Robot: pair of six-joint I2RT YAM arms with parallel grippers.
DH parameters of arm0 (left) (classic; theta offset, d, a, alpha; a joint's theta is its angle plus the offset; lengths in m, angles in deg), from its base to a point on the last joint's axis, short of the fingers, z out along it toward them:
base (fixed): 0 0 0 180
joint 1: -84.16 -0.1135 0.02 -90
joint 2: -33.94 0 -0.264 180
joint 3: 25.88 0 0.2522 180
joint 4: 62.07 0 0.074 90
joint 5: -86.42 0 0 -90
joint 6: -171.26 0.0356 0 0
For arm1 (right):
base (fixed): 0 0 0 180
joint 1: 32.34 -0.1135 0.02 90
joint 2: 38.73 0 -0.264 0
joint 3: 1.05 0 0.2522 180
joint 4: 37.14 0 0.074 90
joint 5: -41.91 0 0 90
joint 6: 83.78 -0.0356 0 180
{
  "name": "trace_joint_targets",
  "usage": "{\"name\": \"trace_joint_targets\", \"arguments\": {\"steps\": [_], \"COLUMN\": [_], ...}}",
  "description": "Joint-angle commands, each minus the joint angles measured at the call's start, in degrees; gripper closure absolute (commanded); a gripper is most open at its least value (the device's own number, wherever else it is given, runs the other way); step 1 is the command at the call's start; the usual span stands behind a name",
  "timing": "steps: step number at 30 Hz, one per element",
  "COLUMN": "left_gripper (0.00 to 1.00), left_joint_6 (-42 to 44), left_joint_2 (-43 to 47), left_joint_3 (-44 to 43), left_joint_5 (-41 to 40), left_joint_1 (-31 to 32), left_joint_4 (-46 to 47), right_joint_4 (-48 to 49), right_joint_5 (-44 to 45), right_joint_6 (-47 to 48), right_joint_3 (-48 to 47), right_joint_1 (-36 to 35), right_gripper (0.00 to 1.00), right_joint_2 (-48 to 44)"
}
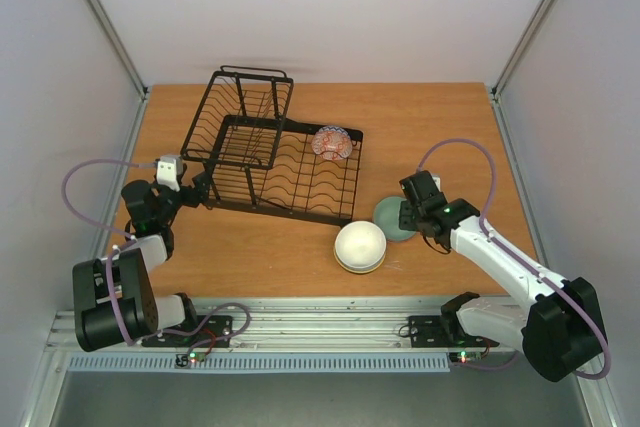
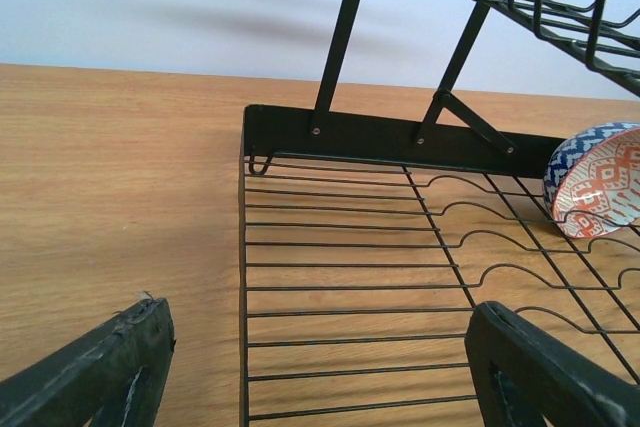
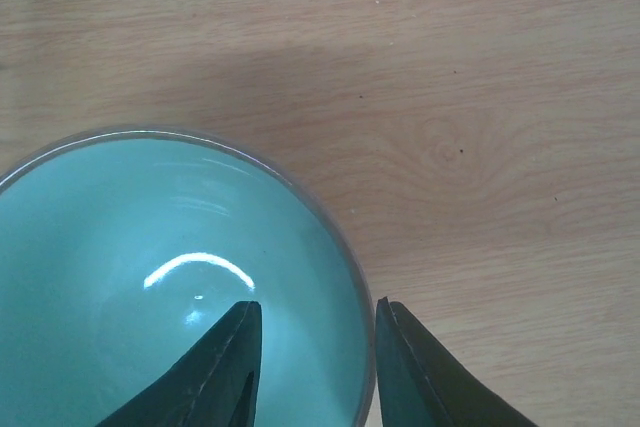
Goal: Load the bowls into the dish rack
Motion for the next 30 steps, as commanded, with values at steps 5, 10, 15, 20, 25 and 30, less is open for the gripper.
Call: {"name": "trace_joint_targets", "arguments": {"steps": [5, 10, 15, 20, 25, 30], "left_gripper": [0.19, 0.19, 0.19, 0.19, 0.18, 0.18], "left_joint_6": [1.32, 1.28, 1.24, 1.15, 1.15, 1.15], "left_joint_2": [0.42, 0.82, 1.5, 1.6, 1.56, 1.73], "left_joint_3": [-0.11, -0.02, 0.24, 0.33, 0.38, 0.33], "left_joint_5": [1.85, 1.92, 2.06, 2.36, 2.51, 2.73], "left_joint_1": [0.42, 0.38, 0.44, 0.39, 0.38, 0.39], "left_joint_4": [4.3, 4.34, 4.3, 4.3, 4.32, 4.35], "right_joint_4": [-2.25, -2.32, -2.41, -3.06, -2.26, -1.07], "right_joint_5": [0.9, 0.69, 1.15, 1.6, 0.63, -0.21], "right_joint_6": [-4.86, -7.6, -8.63, -9.92, -10.61, -10.72], "right_joint_3": [0.06, 0.73, 1.0, 1.22, 2.04, 2.46], "right_joint_1": [0.32, 0.32, 0.32, 0.32, 0.32, 0.32], "right_gripper": [0.67, 0.67, 0.68, 0.67, 0.68, 0.77], "right_joint_2": [-0.68, -0.2, 0.49, 0.49, 1.13, 2.1]}}
